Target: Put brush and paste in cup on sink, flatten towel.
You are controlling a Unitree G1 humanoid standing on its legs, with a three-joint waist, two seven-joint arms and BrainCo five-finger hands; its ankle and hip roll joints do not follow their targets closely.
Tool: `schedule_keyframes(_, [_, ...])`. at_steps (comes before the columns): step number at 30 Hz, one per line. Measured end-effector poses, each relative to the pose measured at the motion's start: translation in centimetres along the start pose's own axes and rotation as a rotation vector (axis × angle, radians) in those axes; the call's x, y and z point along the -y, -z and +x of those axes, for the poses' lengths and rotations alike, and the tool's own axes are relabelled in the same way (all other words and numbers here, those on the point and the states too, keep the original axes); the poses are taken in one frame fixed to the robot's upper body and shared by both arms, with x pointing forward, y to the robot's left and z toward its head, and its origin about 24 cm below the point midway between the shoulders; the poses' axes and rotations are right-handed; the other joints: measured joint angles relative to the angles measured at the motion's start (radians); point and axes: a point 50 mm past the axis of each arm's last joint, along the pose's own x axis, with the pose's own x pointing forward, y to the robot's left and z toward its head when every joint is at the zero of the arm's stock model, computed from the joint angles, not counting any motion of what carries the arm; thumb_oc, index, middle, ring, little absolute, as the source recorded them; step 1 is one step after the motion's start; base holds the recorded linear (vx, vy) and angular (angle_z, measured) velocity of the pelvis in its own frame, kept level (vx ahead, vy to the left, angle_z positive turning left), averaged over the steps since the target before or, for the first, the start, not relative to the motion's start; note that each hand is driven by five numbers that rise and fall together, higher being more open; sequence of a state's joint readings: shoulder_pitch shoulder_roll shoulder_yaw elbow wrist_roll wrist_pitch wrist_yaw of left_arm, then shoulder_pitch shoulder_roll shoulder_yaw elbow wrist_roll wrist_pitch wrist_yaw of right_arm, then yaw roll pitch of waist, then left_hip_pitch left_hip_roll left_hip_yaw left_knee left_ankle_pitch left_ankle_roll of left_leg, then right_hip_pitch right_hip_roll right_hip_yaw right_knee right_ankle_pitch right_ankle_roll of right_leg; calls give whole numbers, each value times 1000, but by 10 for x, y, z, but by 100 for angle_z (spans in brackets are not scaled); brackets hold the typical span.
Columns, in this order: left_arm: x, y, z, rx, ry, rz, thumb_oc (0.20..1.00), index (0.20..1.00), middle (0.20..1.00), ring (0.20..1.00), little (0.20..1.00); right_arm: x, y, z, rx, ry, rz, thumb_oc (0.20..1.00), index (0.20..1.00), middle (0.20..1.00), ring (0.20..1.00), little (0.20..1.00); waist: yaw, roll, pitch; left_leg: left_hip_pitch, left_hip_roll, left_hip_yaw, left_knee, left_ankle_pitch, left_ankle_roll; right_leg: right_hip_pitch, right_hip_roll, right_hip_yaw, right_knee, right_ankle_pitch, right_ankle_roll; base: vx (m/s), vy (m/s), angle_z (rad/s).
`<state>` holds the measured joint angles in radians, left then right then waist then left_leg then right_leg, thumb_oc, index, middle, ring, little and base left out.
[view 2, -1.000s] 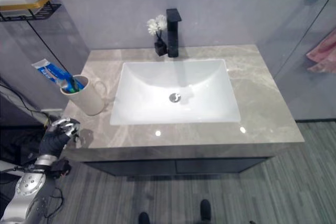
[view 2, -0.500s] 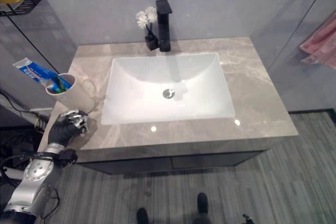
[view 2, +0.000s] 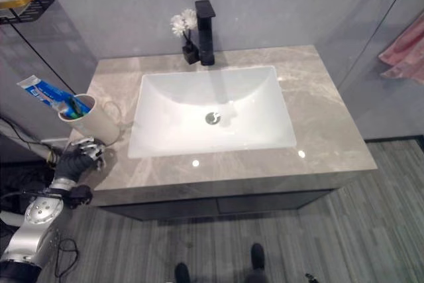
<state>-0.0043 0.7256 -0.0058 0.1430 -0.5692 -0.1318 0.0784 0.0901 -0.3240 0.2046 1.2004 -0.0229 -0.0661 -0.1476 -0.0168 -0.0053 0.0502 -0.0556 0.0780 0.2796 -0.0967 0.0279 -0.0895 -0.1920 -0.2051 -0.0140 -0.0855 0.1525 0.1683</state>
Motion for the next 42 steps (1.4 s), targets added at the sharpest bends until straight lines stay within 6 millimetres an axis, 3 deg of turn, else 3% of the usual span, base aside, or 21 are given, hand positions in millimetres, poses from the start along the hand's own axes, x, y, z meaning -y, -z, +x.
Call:
schedule_keyframes(12, [-3, -18, 21, 60, -44, 9, 200, 200, 200, 200, 200, -4, -4, 0, 17, -13, -16, 1000, 1000, 1000, 1000, 1000, -4, -44, 9, -21, -1, 4, 1, 1, -1, -25, 1, 4, 0, 4, -1, 0, 0, 0])
schedule_keyframes(19, [1, -18, 20, 71, -34, -3, 200, 200, 200, 200, 200, -4, -5, 0, 21, -14, -15, 1000, 1000, 1000, 1000, 1000, -5, -50, 6, -20, -1, 5, 0, 0, -1, -25, 1, 6, 0, 4, -1, 0, 0, 0])
schedule_keyframes(25, [11, -14, 6, 85, 11, -37, 200, 200, 200, 200, 200, -5, -5, 0, 25, -15, -14, 1000, 1000, 1000, 1000, 1000, -4, -62, 0, -17, -1, 10, 0, -1, 0, -25, 2, 11, 0, 3, -1, 4, -2, -1])
schedule_keyframes(34, [15, -14, 7, 94, 7, -65, 200, 200, 200, 200, 200, -5, -8, 0, 37, -16, -15, 1000, 1000, 1000, 1000, 1000, -2, -66, -3, -18, -1, 19, 1, -1, 0, -33, 2, 20, 0, 4, -1, -5, -1, -2])
schedule_keyframes(42, [16, -21, 27, 141, -56, -109, 200, 200, 200, 200, 200, -9, -15, 0, 72, -31, -43, 1000, 1000, 1000, 1000, 1000, -9, -72, -20, -52, -1, 33, 5, 2, -2, -75, 7, 38, 1, 20, -5, -20, -2, -4])
